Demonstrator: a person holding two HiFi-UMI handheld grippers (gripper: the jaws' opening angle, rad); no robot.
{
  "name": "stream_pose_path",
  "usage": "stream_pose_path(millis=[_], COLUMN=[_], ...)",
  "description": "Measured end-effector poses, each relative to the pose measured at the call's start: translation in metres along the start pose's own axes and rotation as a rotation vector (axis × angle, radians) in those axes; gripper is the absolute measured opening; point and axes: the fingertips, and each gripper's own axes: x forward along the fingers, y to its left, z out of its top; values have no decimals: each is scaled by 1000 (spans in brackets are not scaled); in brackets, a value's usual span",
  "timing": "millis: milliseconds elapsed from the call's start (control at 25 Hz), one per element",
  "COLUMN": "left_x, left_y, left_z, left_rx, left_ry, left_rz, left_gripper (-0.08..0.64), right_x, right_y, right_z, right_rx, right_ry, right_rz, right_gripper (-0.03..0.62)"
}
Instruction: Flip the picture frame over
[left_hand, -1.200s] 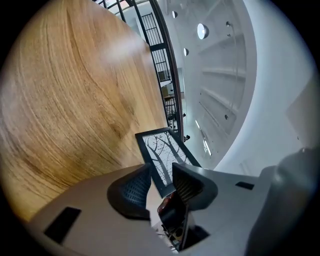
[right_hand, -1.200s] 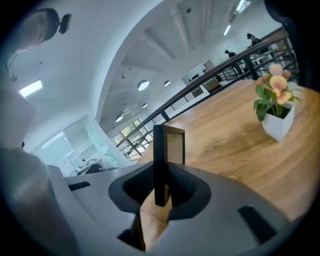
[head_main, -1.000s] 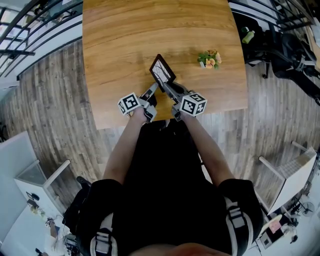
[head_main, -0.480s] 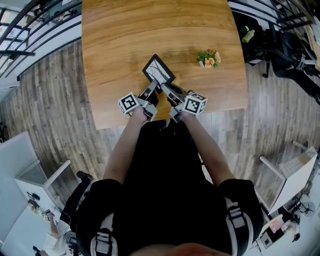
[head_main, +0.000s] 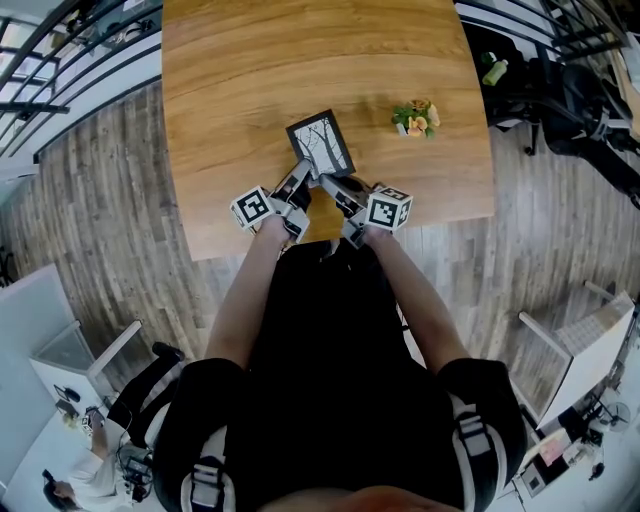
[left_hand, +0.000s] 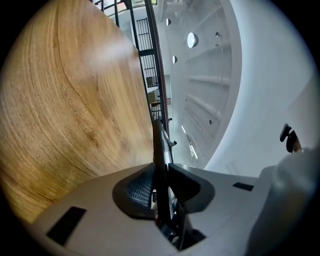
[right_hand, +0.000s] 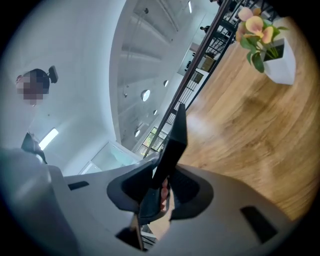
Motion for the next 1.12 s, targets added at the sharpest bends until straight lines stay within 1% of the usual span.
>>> stream_pose_path(millis=[80,160,280,480,640,760,960,1040,1120], left_x=[1,1,0,1,-6,-10,-15,-15,-14], left_y=[-1,-1,2,2,5,6,7,7,8], left_z=[1,-1,-2,-1,5,7,5,2,-1], left_rx=[9,15,19,23,20,20,26,18,11], left_ry=[-8,2,12,16,9,17,39,51,63], left_rz=[-3,-2,13,8,24,22,23,21,21], left_gripper=[88,86,84,84,83,83,83,83,83], right_x=[-1,-4,-6,-11,-20,-24,-22,-20,-16], right_y=[-7,-14,-23,-28,-34,-41,-57,-60,-58], right_z=[-3,-4,-4,-3,4,12,21,20,18], right_rx=[-37,-62,-66,-52,-123,-111,-116,-106,-84], right_ry=[27,44,52,48,36,18,30,45,62], right_rz=[-43,-77,-107,-115,-179,-196,-244,-241,-222], right_gripper=[155,183,223,241,276,274,233,210,184])
